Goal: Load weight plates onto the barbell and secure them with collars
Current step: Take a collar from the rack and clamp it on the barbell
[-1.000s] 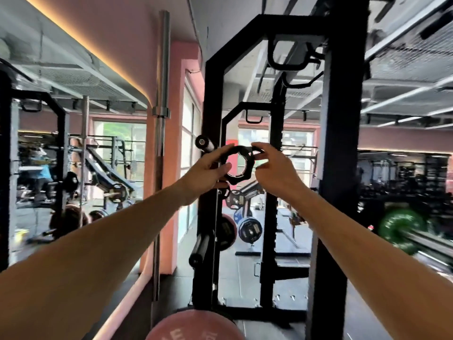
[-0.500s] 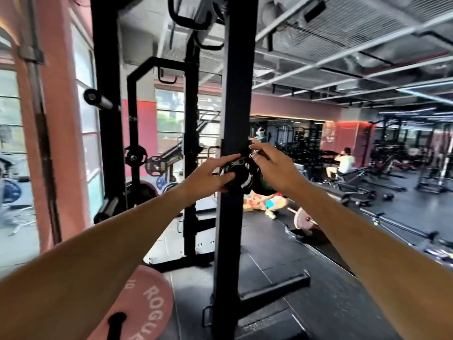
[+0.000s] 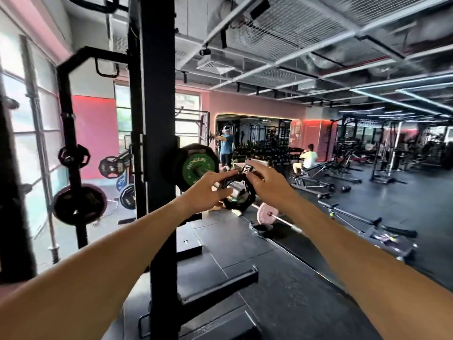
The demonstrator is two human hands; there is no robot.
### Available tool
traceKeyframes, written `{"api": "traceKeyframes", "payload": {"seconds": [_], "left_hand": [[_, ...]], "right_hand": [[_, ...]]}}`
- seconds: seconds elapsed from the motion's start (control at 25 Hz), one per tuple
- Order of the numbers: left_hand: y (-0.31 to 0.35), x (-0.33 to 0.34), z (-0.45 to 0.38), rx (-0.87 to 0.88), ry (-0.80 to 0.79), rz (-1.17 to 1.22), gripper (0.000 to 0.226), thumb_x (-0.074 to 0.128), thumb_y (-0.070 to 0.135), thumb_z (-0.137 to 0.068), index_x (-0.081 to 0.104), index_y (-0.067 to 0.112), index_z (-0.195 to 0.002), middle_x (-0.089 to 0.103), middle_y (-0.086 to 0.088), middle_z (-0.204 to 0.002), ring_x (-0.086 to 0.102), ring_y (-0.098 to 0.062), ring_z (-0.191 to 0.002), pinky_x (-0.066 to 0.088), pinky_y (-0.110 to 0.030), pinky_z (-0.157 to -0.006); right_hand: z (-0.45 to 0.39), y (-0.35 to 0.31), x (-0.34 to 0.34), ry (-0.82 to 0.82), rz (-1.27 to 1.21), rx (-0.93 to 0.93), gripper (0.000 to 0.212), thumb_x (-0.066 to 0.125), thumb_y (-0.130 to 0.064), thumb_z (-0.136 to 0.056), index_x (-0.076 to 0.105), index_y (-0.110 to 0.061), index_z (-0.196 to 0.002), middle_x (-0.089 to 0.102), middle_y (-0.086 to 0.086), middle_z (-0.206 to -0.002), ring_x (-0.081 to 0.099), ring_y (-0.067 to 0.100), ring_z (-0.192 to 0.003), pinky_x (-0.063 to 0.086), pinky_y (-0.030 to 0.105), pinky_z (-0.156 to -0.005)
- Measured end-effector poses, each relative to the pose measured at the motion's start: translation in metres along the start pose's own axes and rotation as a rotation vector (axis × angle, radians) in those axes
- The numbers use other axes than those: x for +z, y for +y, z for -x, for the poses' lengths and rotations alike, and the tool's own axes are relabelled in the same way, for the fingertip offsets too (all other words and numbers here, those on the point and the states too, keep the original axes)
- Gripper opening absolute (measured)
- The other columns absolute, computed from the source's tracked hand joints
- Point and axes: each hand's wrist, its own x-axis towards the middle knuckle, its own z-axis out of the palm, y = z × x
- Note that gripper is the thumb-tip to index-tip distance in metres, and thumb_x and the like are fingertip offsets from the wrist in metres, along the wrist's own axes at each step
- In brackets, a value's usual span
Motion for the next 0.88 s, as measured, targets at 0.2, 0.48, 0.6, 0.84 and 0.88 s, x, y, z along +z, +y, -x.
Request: {"api": "traceKeyframes", "payload": {"seconds": [0.2, 0.48, 0.6, 0.84, 0.88], "left_hand": [[-0.013, 0.052, -0.032, -0.098, 0.07, 0.028, 0.044, 0.064, -0.001, -0.095, 0.06, 0.017, -0.135, 0.061, 0.007, -0.109, 0.066, -0.008, -0.094, 0.054, -0.027, -0.089], [-0.041, 0.057, -0.043, -0.178, 0.166, -0.088, 0.039, 0.069, 0.006, -0.094, 0.065, 0.016, -0.131, 0.061, 0.002, -0.116, 0.065, -0.021, -0.097, 0.056, -0.049, -0.093], [-0.05, 0.05, -0.047, -0.246, 0.174, -0.033, 0.037, 0.066, 0.011, -0.097, 0.065, 0.024, -0.131, 0.059, -0.006, -0.124, 0.066, -0.009, -0.083, 0.061, -0.032, -0.074], [-0.072, 0.036, -0.062, -0.333, 0.16, 0.025, 0.032, 0.053, 0.02, -0.105, 0.063, 0.034, -0.132, 0.063, 0.007, -0.116, 0.072, -0.011, -0.095, 0.062, -0.033, -0.078], [-0.079, 0.033, -0.068, -0.338, 0.167, 0.01, 0.032, 0.053, 0.02, -0.105, 0.062, 0.034, -0.132, 0.062, 0.005, -0.116, 0.071, -0.015, -0.097, 0.062, -0.031, -0.075]], "right_hand": [[-0.024, 0.063, -0.01, -0.061, -0.064, 0.026, 0.043, 0.05, -0.025, -0.103, 0.051, -0.025, -0.146, 0.052, 0.002, -0.149, 0.047, 0.021, -0.137, 0.035, 0.035, -0.115], [-0.038, 0.09, 0.016, -0.079, -0.247, 0.025, 0.039, 0.047, -0.026, -0.104, 0.051, -0.03, -0.143, 0.051, 0.0, -0.15, 0.047, 0.018, -0.135, 0.036, 0.027, -0.105], [-0.048, 0.092, 0.023, -0.087, -0.269, 0.005, 0.038, 0.047, -0.027, -0.104, 0.051, -0.032, -0.142, 0.052, 0.0, -0.147, 0.048, 0.017, -0.133, 0.037, 0.026, -0.098], [-0.086, 0.097, 0.036, -0.138, -0.306, 0.006, 0.037, 0.05, -0.023, -0.102, 0.056, -0.034, -0.138, 0.058, 0.004, -0.137, 0.053, 0.012, -0.12, 0.045, 0.038, -0.106], [-0.095, 0.098, 0.041, -0.147, -0.314, 0.002, 0.037, 0.051, -0.023, -0.102, 0.056, -0.034, -0.137, 0.059, 0.004, -0.136, 0.053, 0.012, -0.119, 0.046, 0.037, -0.105]]}}
